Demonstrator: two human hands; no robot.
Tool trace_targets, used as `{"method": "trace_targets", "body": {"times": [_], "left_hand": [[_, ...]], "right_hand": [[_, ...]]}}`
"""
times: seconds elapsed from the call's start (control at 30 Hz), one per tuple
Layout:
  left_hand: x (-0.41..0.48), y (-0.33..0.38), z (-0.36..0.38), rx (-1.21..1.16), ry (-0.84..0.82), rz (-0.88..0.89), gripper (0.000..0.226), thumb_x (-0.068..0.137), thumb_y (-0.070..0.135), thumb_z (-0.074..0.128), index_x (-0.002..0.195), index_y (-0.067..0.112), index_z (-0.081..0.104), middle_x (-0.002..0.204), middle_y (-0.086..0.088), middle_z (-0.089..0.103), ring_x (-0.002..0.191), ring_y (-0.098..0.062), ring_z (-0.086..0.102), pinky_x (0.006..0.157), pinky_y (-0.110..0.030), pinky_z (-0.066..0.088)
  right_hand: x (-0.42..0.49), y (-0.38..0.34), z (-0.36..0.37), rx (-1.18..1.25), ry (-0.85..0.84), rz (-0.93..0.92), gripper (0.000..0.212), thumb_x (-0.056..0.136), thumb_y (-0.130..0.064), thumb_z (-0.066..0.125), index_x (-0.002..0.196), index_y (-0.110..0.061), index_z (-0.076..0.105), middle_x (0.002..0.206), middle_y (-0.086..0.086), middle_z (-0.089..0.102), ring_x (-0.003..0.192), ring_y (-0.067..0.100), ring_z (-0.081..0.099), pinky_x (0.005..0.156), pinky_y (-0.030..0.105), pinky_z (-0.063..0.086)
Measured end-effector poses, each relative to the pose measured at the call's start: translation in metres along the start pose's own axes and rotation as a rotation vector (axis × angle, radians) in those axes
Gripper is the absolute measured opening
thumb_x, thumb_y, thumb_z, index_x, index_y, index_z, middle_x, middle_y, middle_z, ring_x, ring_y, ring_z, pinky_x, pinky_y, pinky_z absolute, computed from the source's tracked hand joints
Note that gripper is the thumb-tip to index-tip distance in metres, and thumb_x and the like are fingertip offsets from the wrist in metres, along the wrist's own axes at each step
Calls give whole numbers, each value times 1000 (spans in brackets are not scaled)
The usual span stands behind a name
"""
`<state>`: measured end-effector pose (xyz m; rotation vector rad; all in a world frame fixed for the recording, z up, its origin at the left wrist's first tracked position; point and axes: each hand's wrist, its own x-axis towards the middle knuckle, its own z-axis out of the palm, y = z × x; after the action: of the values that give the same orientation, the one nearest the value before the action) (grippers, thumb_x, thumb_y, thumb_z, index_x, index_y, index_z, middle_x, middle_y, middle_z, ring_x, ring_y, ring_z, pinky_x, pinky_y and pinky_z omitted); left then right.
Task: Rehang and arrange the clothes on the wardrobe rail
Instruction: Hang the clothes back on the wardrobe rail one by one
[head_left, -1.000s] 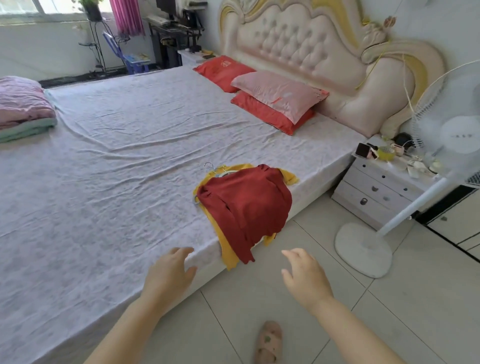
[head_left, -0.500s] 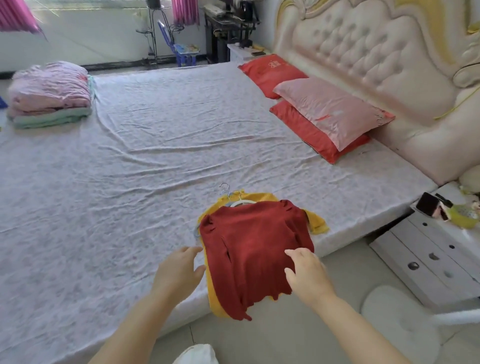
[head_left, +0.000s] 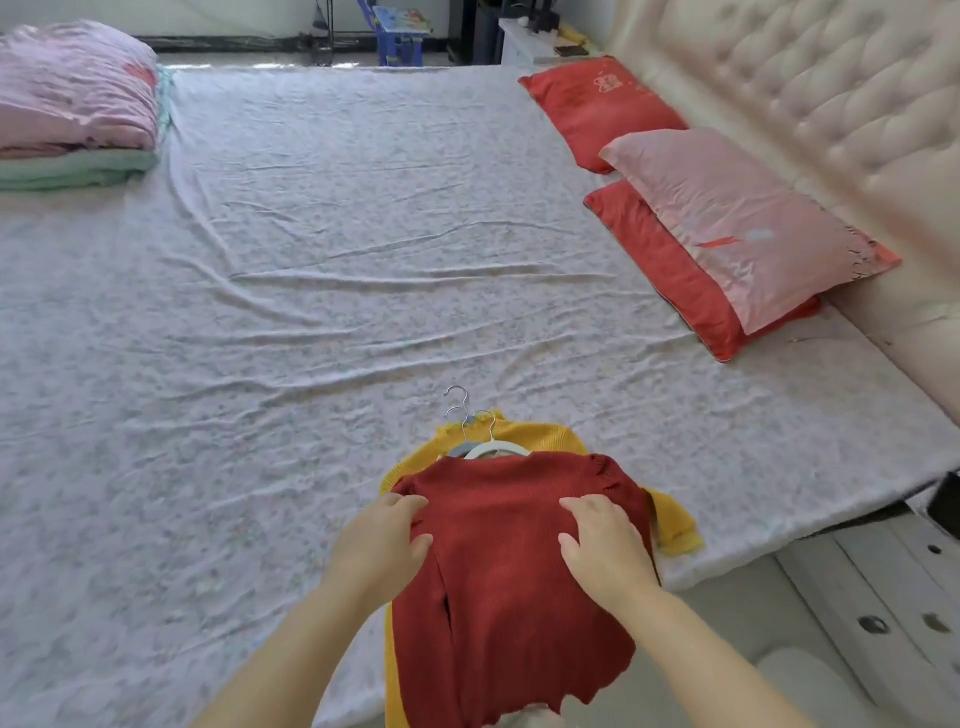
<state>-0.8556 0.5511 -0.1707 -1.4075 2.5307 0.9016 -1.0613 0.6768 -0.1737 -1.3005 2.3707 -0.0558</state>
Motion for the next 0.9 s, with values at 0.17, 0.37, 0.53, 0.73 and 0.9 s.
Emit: {"method": "trace_targets", "body": {"times": [0.17, 0.37, 0.53, 0.73, 0.9], "left_hand": [[60, -13, 20, -28, -25, -46, 46, 91, 35, 48, 135, 26, 41, 135, 8, 44, 121, -11, 45, 98, -27, 40], [135, -37, 63, -53, -1, -82, 46, 91, 35, 48, 136, 27, 40, 136, 9, 44, 124, -11, 41, 100, -27, 37], [180, -56, 110, -58, 12, -94, 46, 91, 36, 47, 136, 28, 39, 136, 9, 43, 125, -11, 41, 102, -29, 35], [191, -70, 141, -51, 25, -91, 45, 91, 37, 45, 135, 28, 40, 135, 11, 43, 125, -9, 40, 102, -27, 32], [176, -59, 126, -160, 116, -56, 44, 89, 29, 52, 132, 25, 45, 131, 8, 49, 122, -12, 45, 100, -28, 36]], "right_hand": [[86, -4, 24, -6, -74, -37, 44, 93, -27, 47, 137, -21, 41, 137, -2, 43, 126, 17, 39, 106, 30, 29], [199, 3, 86, -37, -121, -51, 38, 93, -26, 46, 131, -21, 48, 128, 2, 51, 120, 21, 45, 98, 32, 35], [268, 24, 146, -126, -87, -50, 34, 94, -25, 42, 127, -19, 50, 123, 2, 54, 114, 24, 49, 93, 33, 38], [291, 38, 182, -142, -12, -46, 23, 90, -23, 50, 110, -17, 59, 103, 6, 60, 99, 27, 53, 82, 35, 38], [254, 29, 140, 161, 115, -75, 25, 87, -16, 58, 111, -21, 64, 101, 2, 58, 94, 25, 57, 70, 35, 45]]}}
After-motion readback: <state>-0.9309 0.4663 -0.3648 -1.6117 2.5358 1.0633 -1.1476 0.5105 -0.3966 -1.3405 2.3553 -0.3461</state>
